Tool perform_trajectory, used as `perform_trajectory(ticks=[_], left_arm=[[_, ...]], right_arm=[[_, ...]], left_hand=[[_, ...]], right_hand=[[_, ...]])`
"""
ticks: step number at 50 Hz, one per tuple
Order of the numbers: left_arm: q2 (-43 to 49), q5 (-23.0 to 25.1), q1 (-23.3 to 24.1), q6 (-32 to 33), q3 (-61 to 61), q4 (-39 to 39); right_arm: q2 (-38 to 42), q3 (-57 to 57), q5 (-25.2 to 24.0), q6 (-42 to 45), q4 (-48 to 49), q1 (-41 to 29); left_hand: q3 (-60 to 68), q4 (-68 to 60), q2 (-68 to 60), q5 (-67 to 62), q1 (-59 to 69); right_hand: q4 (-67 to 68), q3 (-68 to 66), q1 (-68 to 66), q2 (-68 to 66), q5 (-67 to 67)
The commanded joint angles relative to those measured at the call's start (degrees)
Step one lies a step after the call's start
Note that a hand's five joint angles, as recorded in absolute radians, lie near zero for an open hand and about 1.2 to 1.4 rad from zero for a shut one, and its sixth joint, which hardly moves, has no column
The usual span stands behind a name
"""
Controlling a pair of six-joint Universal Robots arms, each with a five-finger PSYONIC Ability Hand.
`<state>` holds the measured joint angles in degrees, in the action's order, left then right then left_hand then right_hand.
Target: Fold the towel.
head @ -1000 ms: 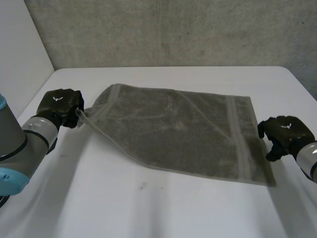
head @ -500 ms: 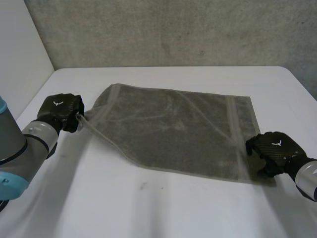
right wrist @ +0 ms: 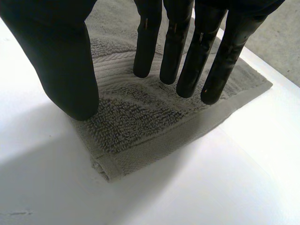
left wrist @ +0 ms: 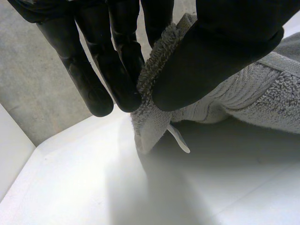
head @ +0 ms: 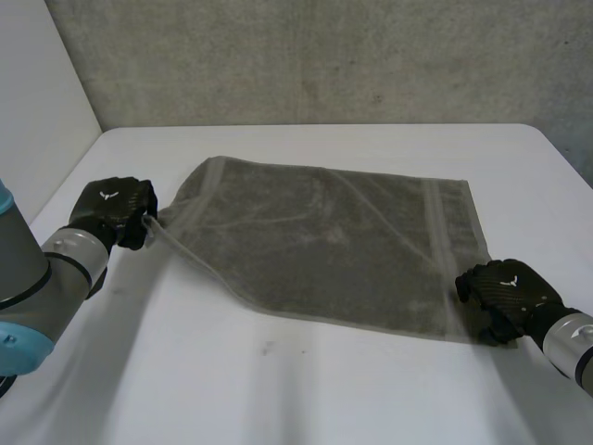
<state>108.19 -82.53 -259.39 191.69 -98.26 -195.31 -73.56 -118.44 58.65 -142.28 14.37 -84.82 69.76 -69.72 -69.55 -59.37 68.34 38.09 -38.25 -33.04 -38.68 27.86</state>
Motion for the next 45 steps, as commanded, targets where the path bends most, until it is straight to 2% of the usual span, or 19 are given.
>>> perform_trajectory(ticks=[1,10,12,13,15,17,29,32,34,35,37,40,42,43,45], left_arm=[[0.0,0.0,-0.1,0.0,0.0,0.0],[0.0,0.0,0.0,0.0,-0.4,-0.1],[0.0,0.0,0.0,0.0,-0.4,-0.1],[0.0,0.0,0.0,0.0,-0.4,-0.1],[0.0,0.0,0.0,0.0,-0.4,-0.1],[0.0,0.0,0.0,0.0,-0.4,-0.1],[-0.5,-0.2,0.2,0.0,-0.6,0.6],[-2.7,-0.2,0.1,0.4,-1.6,2.3],[-5.2,-0.2,-0.1,0.7,-3.2,5.9],[-5.2,-0.2,-0.1,0.7,-3.2,5.9],[-8.1,-0.2,-0.8,0.9,-4.7,11.0],[-9.7,0.0,-1.5,0.9,-5.5,14.1],[-12.2,0.7,-2.9,2.8,-7.1,20.1],[-12.2,0.7,-2.9,2.8,-7.1,20.1],[-13.5,3.1,-3.6,8.5,-8.6,24.9]], right_arm=[[1.0,0.2,0.2,0.0,0.6,-0.1],[1.8,0.3,0.2,2.3,0.7,-0.3],[2.1,0.6,0.2,2.5,1.1,-0.3],[2.1,0.6,0.2,2.5,1.1,-0.3],[2.7,1.1,0.2,2.5,1.4,-0.3],[2.9,1.5,0.2,2.5,1.4,-0.3],[2.7,5.3,1.6,1.3,-0.5,0.1],[0.3,6.3,3.7,2.0,-5.8,0.2],[-4.1,8.1,5.9,2.3,-15.2,0.4],[-4.1,8.1,5.9,2.3,-15.2,0.4],[-6.9,10.1,6.1,2.4,-24.8,0.8],[-8.1,11.0,6.1,2.9,-29.2,1.8],[-10.9,12.1,6.6,6.5,-36.7,4.2],[-10.9,12.1,6.6,6.5,-36.8,4.2],[-13.0,12.2,7.0,14.4,-44.8,6.4]], left_hand=[[10.2,-10.3,-10.4,-10.6,11.7],[10.2,-10.3,-10.4,-10.6,11.7],[10.2,-10.3,-10.4,-10.6,11.7],[10.2,-10.3,-10.4,-10.6,11.7],[10.2,-10.3,-10.4,-10.6,11.7],[10.2,-10.3,-10.4,-10.6,11.7],[10.2,-10.3,-10.4,-10.6,11.7],[10.2,-10.3,-10.4,-10.6,11.7],[10.2,-10.3,-10.4,-10.6,11.7],[10.2,-10.3,-10.4,-10.6,11.7],[10.2,-10.3,-10.4,-10.6,11.7],[10.2,-10.3,-10.4,-10.6,11.7],[10.2,-10.3,-10.4,-10.6,11.7],[10.2,-10.3,-10.4,-10.6,11.7],[10.2,-10.3,-10.4,-10.6,11.7]], right_hand=[[5.3,-5.1,-10.3,-4.7,5.5],[11.0,-10.9,-16.1,-10.4,11.2],[21.9,-21.7,-26.9,-21.3,22.1],[22.0,-21.8,-27.0,-21.4,22.2],[37.3,-37.2,-42.4,-36.8,37.6],[41.9,-41.7,-46.9,-41.3,42.1],[41.9,-41.7,-47.0,-41.3,42.1],[41.9,-41.7,-47.0,-41.3,42.1],[41.9,-41.7,-47.0,-41.3,42.1],[41.9,-41.7,-47.0,-41.3,42.1],[41.9,-41.7,-47.0,-41.3,42.1],[41.9,-41.7,-47.0,-41.3,42.1],[41.9,-41.7,-47.0,-41.3,42.1],[41.9,-41.7,-47.0,-41.3,42.1],[41.9,-41.7,-47.0,-41.3,42.1]])
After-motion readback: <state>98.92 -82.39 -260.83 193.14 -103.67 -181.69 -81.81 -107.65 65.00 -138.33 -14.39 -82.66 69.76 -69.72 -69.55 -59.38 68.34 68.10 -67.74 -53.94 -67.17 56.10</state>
